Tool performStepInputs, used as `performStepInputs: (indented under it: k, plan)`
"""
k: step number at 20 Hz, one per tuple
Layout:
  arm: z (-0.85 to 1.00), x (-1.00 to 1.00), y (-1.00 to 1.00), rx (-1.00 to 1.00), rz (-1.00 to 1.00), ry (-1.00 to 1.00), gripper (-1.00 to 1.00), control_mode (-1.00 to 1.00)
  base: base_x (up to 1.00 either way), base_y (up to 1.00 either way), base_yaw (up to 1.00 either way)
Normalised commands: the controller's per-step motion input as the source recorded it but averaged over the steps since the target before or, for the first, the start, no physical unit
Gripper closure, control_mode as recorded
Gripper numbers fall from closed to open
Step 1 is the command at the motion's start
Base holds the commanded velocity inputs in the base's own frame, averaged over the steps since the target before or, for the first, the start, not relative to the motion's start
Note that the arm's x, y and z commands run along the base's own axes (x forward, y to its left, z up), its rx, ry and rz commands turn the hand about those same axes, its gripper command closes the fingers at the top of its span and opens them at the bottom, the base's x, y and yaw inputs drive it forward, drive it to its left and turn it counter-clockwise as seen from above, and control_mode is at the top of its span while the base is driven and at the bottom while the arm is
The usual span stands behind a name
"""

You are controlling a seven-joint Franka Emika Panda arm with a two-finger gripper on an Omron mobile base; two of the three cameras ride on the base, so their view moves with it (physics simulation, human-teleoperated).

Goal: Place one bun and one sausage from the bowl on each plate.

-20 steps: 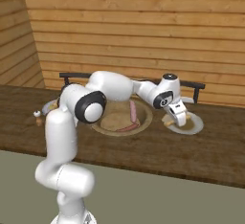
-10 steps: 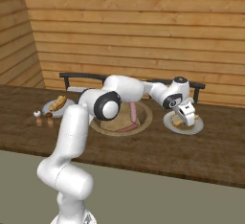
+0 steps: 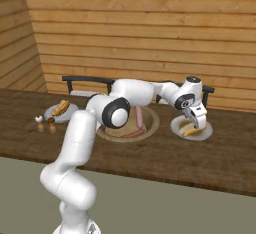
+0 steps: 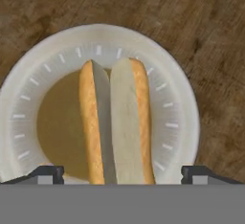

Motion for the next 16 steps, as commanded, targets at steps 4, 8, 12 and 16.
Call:
performStepInputs:
  k: [4,8,12,16]
  plan:
    - [0.95,-0.91,0.42,0.0,0.16,-0.19,-1.0,-1.0,0.0,0.0,0.0]
    - [0.91,-0.64,0.98,-0.08,0.35,-0.04,-1.0,-1.0,0.0,0.0,0.0]
    - [0.66,-0.35,1.0,-0.16,0.41,0.0,-1.0,-1.0,0.0,0.0,0.0]
    - [-0.02,-0.23,1.0,-0.06,0.48,0.01,-1.0,-1.0,0.0,0.0,0.0]
